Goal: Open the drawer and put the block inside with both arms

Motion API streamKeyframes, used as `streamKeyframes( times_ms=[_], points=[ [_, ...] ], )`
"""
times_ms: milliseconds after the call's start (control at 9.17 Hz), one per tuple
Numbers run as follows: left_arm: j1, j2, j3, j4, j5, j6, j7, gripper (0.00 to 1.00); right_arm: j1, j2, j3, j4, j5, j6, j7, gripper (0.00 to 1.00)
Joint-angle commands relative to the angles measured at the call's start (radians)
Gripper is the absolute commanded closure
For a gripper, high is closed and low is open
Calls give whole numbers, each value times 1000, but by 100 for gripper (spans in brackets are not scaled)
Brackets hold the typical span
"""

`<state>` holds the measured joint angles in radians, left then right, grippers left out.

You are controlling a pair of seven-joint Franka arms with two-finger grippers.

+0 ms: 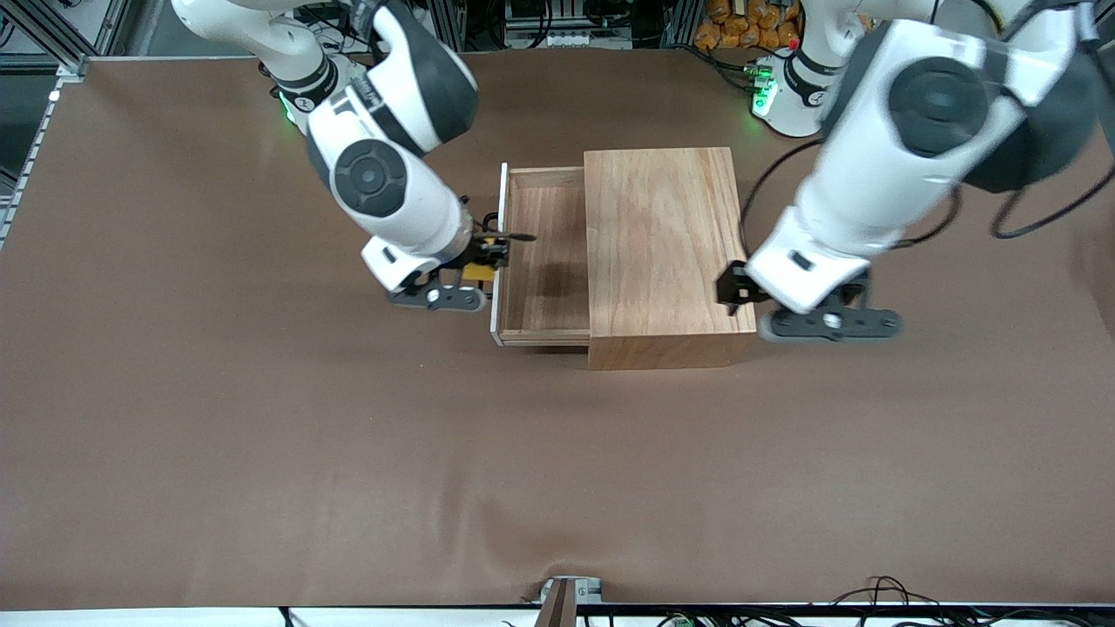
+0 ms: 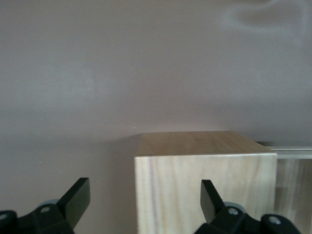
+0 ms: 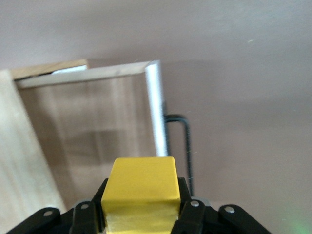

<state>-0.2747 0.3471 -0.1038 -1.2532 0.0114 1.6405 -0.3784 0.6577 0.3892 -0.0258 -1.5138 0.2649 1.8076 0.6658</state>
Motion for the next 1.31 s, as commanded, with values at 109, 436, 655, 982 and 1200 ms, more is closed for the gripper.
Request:
streamKeyframes(
  times_ms=[109, 436, 655, 982, 1200],
  points=[
    [223, -74, -94, -26, -31, -50, 85, 0, 88, 81, -13, -5, 31, 106, 20, 98],
    [348, -140, -142, -28, -18, -175, 139, 0, 129, 152, -14, -5, 19, 176, 6, 63],
    [348, -239, -107, -84, -14, -260, 159, 0, 132, 154, -14, -5, 16, 174, 14, 0],
    [333, -362, -63, -210, -19, -261, 234, 0, 93, 81, -22, 1, 17, 123, 18, 0],
    [305, -359, -8, -218, -27, -230, 243, 0, -24, -34, -23, -5, 5, 35, -5, 0]
  ],
)
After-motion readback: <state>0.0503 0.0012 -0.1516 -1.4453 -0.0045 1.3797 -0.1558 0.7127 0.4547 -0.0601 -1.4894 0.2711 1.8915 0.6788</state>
